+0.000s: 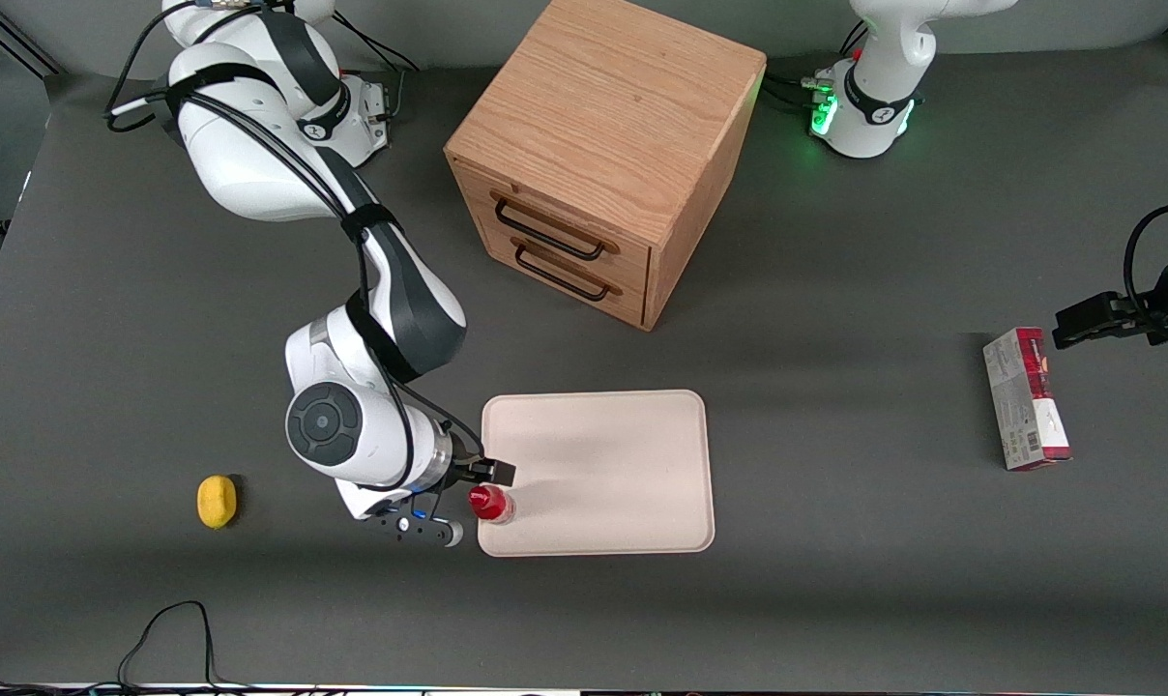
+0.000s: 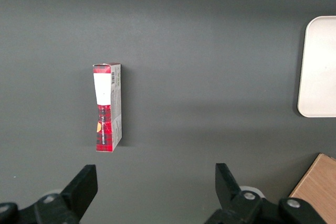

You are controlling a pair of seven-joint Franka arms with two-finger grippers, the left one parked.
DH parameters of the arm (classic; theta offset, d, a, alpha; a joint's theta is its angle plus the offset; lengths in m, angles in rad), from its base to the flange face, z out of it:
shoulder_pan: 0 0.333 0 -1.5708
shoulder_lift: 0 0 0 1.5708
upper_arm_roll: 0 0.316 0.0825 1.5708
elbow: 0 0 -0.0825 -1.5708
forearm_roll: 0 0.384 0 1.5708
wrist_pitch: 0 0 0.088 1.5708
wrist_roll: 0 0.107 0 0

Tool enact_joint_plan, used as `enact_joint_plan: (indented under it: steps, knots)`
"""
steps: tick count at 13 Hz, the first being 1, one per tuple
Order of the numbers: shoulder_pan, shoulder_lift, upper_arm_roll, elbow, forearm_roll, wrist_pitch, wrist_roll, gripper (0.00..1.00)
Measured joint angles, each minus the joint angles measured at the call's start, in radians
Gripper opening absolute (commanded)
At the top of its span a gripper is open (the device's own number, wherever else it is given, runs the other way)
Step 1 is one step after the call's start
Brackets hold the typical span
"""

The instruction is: Place coke bottle on tray

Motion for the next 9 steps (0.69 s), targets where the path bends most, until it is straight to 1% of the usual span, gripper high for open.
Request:
enact_joint_plan:
  steps: [3,5,7,9]
  knots:
    - [-0.017,-0.07,-0.006,0.011,-0.006,-0.166,-0.086,1.0]
    - [-0.059,-0.151,-0.01,-0.044,-0.008,-0.252,-0.185,1.0]
    - [-0.13,-0.274,-0.012,-0.197,-0.008,-0.264,-0.32,1.0]
    - [-0.169,-0.452,-0.047,-0.431,-0.008,-0.202,-0.416,1.0]
